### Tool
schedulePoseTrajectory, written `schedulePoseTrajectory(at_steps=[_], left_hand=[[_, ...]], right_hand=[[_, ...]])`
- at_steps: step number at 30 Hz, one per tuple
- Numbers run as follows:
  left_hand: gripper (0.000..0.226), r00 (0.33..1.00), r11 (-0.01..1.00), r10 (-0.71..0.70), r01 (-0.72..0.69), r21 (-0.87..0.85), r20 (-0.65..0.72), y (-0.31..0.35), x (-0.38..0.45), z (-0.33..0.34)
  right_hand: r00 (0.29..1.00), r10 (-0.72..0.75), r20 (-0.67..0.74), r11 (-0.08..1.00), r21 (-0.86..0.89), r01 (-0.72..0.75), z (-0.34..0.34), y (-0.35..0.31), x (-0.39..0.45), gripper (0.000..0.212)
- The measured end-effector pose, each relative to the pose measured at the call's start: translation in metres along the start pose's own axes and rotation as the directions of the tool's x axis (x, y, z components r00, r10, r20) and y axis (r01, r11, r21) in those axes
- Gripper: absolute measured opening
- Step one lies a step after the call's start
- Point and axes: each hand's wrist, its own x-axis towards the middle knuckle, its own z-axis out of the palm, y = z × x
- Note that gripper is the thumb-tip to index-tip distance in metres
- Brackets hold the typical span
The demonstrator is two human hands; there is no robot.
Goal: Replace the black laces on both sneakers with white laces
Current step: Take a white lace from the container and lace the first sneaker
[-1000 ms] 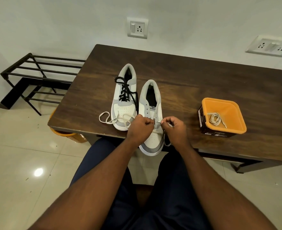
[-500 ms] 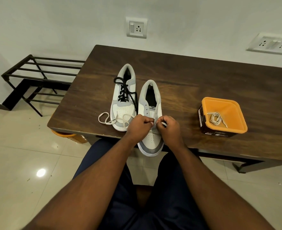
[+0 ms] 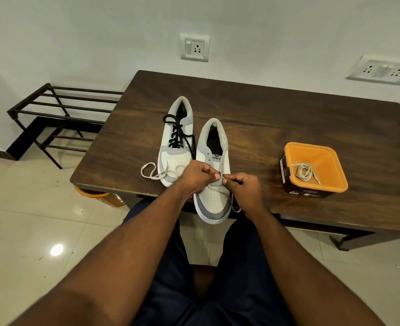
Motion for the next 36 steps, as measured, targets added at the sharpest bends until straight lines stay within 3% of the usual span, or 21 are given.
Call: schedulePoseTrajectory(at_steps=[5, 9, 13, 17, 20, 23, 25, 28, 30, 33, 36], left_hand=[[0.021, 0.992, 0.955, 0.106, -0.083, 0.286, -0.063, 0.001, -0.002, 0.016], [0.014, 0.981, 0.884, 0.164, -0.100, 0.456, -0.102, -0.001, -0.007, 0.024], [0.014, 0.949, 0.980, 0.132, -0.081, 0.183, -0.285, 0.003, -0.003, 0.018], [0.017, 0.934, 0.991, 0.066, -0.103, -0.087, -0.352, 0.033, -0.002, 0.006], [0.020, 0.874, 0.941, 0.076, -0.221, -0.254, -0.480, 0.084, 0.019, -0.026], [0.020, 0.759, 0.791, 0.035, -0.419, -0.446, -0.650, 0.147, 0.039, -0.069], [0.023, 0.738, 0.807, 0.098, -0.452, -0.381, -0.668, 0.157, 0.045, -0.079], [0.040, 0.900, 0.926, 0.118, -0.253, -0.281, -0.420, 0.126, 0.037, -0.068], [0.047, 0.942, 0.976, 0.107, -0.160, -0.146, -0.318, 0.088, 0.031, -0.054], [0.019, 0.925, 0.983, 0.181, -0.168, 0.069, -0.333, 0.042, 0.018, -0.029], [0.023, 0.891, 0.917, 0.350, -0.263, 0.300, -0.289, 0.021, 0.002, -0.009]], right_hand=[[1.000, 0.028, 0.010, 0.999, -0.026, -0.028, 0.002, -0.005, -0.002, 0.017], [0.998, 0.058, -0.029, 0.998, -0.023, -0.059, 0.006, -0.005, -0.004, 0.022], [0.995, 0.094, -0.026, 0.995, -0.029, -0.094, 0.009, -0.008, -0.007, 0.025], [0.992, 0.122, -0.034, 0.991, -0.056, -0.124, 0.009, -0.009, -0.007, 0.029], [0.990, 0.134, -0.039, 0.987, -0.086, -0.136, 0.008, -0.009, -0.004, 0.032], [0.990, 0.127, -0.066, 0.984, -0.114, -0.134, 0.011, -0.008, -0.005, 0.031], [0.988, 0.138, -0.067, 0.982, -0.124, -0.145, 0.012, -0.009, -0.005, 0.031], [0.986, 0.153, -0.062, 0.977, -0.139, -0.161, 0.012, -0.012, -0.007, 0.030], [0.987, 0.152, -0.058, 0.975, -0.154, -0.159, 0.012, -0.013, -0.006, 0.029], [0.987, 0.155, -0.045, 0.974, -0.160, -0.160, 0.012, -0.013, -0.004, 0.028], [0.984, 0.173, -0.042, 0.968, -0.179, -0.178, 0.013, -0.015, -0.003, 0.028]])
